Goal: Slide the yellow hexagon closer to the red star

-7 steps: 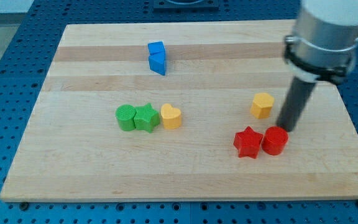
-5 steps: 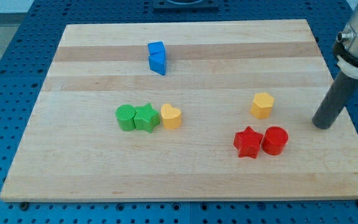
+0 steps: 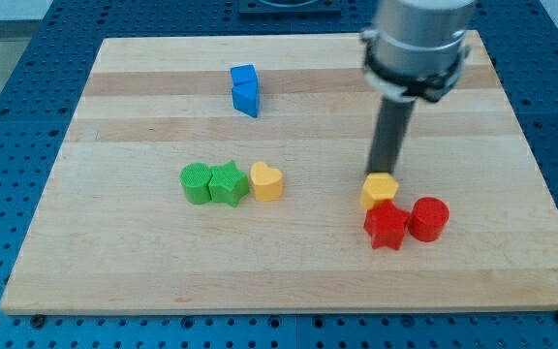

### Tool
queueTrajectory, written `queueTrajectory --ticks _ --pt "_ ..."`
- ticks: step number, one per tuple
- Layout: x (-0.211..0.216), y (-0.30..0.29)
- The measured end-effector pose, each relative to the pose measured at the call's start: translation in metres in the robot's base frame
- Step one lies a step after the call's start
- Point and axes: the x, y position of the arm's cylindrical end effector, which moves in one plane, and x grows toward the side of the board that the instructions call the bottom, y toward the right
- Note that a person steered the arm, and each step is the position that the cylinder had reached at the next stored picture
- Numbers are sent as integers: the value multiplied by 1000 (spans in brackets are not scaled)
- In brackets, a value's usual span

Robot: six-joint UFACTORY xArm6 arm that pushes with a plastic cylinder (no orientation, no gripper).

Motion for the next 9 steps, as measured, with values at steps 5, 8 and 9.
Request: queueTrajectory --ticks 5,8,9 --pt "-21 30" --pt "26 13" --pt "34 37"
